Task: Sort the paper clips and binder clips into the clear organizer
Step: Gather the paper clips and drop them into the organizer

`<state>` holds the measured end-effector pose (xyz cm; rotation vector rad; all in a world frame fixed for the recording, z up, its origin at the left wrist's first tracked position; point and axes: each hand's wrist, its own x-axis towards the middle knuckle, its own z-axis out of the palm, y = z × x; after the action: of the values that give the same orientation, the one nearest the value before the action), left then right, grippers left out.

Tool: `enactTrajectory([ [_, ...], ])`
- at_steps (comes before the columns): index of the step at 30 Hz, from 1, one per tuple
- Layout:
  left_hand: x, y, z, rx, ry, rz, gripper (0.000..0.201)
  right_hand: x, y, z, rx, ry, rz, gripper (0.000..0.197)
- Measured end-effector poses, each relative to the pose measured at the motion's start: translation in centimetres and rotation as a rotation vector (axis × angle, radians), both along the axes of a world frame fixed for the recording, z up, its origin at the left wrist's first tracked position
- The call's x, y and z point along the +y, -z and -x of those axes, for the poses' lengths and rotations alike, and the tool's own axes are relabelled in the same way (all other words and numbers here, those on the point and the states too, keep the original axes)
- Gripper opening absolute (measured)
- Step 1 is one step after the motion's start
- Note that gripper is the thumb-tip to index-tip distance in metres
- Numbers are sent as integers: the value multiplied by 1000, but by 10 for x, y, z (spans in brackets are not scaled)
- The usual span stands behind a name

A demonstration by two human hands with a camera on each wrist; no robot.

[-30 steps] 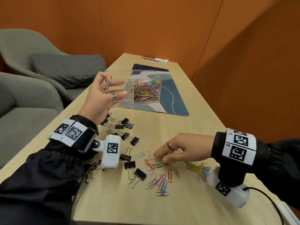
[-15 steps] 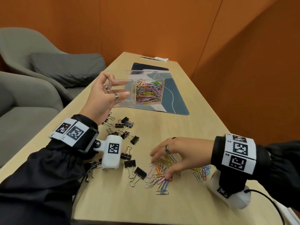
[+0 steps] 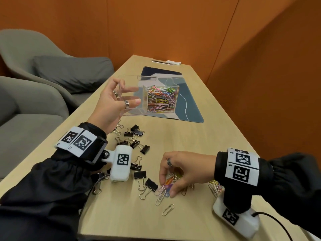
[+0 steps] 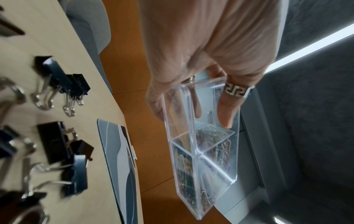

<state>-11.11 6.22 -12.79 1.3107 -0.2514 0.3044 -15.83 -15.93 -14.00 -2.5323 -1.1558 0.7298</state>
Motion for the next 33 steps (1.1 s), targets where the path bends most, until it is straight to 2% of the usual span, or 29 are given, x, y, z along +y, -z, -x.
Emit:
enactTrajectory([
  [3, 0, 0, 0, 0, 1, 0, 43, 2, 1, -4, 3, 26, -4, 21],
  [15, 1, 2, -1, -9, 10, 0, 45, -10, 1, -33, -41, 240, -70, 7],
  [19, 0, 3, -2, -12, 18, -5, 45, -19, -5, -38, -39, 267, -99, 13],
  [24, -1, 3, -2, -11, 26, -6, 46, -23, -42, -50, -112, 325, -242, 18],
  [30, -4, 3, -1, 2, 29, -17, 46, -16, -108, -74, -296, 380, -514, 6],
  [33, -5, 4, -1, 0, 37, -30, 46, -7, -124, -85, -404, 399, -561, 6],
])
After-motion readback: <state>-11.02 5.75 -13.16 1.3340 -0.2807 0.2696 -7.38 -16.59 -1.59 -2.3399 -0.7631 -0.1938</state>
